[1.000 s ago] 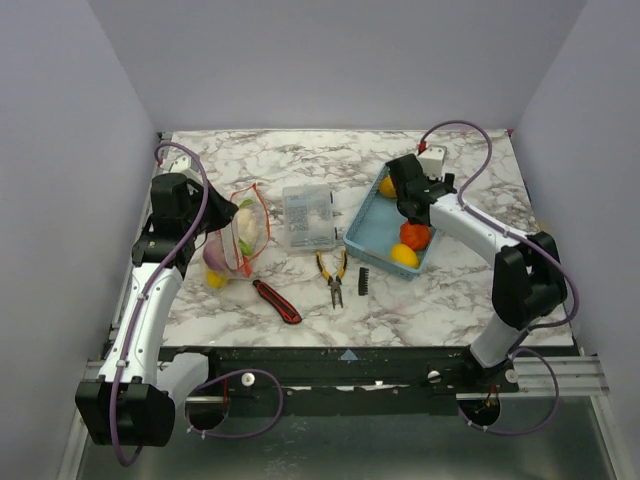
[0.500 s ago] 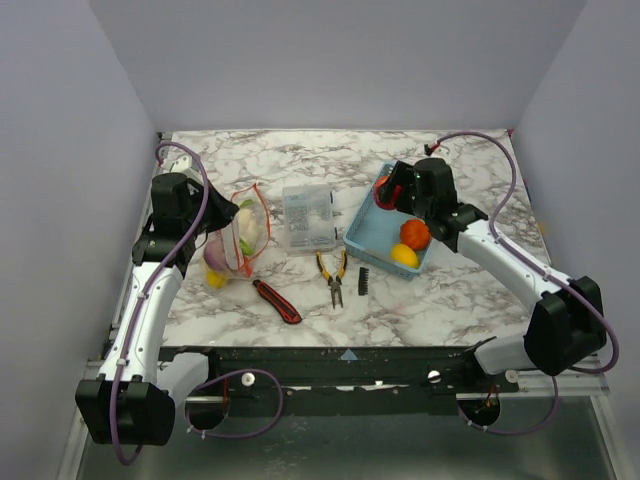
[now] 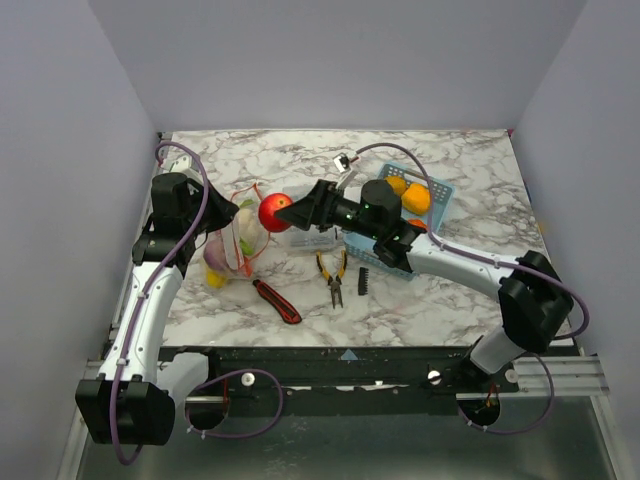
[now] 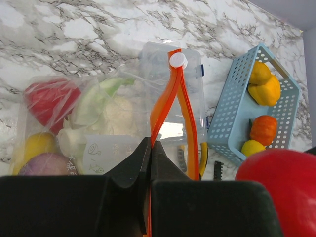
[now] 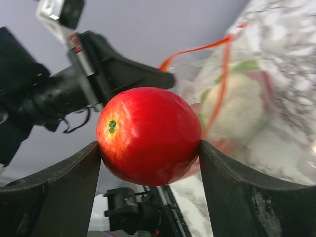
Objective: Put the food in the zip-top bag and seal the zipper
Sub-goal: Place the fake fruit in the zipper food storage bag.
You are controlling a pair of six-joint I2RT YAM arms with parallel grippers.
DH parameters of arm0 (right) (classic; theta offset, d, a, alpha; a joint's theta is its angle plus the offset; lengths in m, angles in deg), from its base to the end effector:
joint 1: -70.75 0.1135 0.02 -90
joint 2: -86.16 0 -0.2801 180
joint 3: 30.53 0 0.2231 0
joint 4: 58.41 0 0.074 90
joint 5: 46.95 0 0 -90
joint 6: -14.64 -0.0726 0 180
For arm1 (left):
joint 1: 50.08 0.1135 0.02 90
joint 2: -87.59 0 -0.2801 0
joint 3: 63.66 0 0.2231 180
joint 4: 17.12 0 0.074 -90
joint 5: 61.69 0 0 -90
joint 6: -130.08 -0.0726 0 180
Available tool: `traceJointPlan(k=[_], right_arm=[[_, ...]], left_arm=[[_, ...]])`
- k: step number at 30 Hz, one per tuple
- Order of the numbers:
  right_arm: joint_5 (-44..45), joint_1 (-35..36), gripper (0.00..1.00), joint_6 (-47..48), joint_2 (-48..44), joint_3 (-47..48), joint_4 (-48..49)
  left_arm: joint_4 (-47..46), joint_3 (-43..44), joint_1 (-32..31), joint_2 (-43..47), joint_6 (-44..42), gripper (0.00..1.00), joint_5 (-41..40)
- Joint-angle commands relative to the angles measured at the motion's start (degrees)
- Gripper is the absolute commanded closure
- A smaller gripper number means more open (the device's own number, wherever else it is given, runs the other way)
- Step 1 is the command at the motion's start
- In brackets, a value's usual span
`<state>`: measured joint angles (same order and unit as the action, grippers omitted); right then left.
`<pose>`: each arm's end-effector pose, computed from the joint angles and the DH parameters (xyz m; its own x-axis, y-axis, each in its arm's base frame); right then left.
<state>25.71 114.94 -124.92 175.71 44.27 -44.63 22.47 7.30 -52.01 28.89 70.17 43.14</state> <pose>0.2551 0.2782 0.3344 -0.6769 0.3552 -0.6447 -0.5609 0.3182 0.7642 0.2198 -0.0260 0.3340 -0.5273 -0.4672 -0.7097 -0.0053 0.8371 -0.5471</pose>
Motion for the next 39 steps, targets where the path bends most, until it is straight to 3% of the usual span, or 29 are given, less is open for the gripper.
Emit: traceJointPlan(k=[1, 6, 8, 13, 20, 23, 29, 39], right_arm=[[2.9, 4.5, 1.00, 2.4, 3.3, 7.0, 0.7], [7.2, 7.5, 0.99, 4.0, 7.0, 12.3, -5.5], [9.7, 8.5, 0.93, 4.9, 8.4, 14.3, -8.6], [15.2, 10.6, 0.64, 7.6, 10.9, 18.7, -16.3], [16.8, 12.8, 0.22, 9.8, 13.0, 21.9, -19.4], [18.3, 13.8, 0.11, 11.2, 13.2, 23.1, -21.5], [19.6, 14.0, 0.05, 11.8, 11.7, 22.4, -21.9], [28.8, 14.0, 0.06, 13.1, 4.7, 17.6, -22.0]], left_arm=[[-0.3, -0.2, 0.3, 1.1, -0.1, 1.00, -1.7], [0.0, -0.1, 0.3, 1.8, -0.2, 1.00, -2.4], [0.0, -0.2, 0.3, 2.4, -0.2, 1.00, -3.2], [-0.1, -0.6, 0.3, 3.7, -0.2, 1.00, -4.5], [0.0, -0.6, 0.4, 3.9, -0.1, 1.00, -4.4], [-0.2, -0.9, 0.3, 4.3, -0.1, 1.00, -4.9], [-0.3, -0.9, 0.3, 4.3, -0.1, 1.00, -4.5], [-0.3, -0.9, 0.4, 4.1, -0.2, 1.00, -4.4]])
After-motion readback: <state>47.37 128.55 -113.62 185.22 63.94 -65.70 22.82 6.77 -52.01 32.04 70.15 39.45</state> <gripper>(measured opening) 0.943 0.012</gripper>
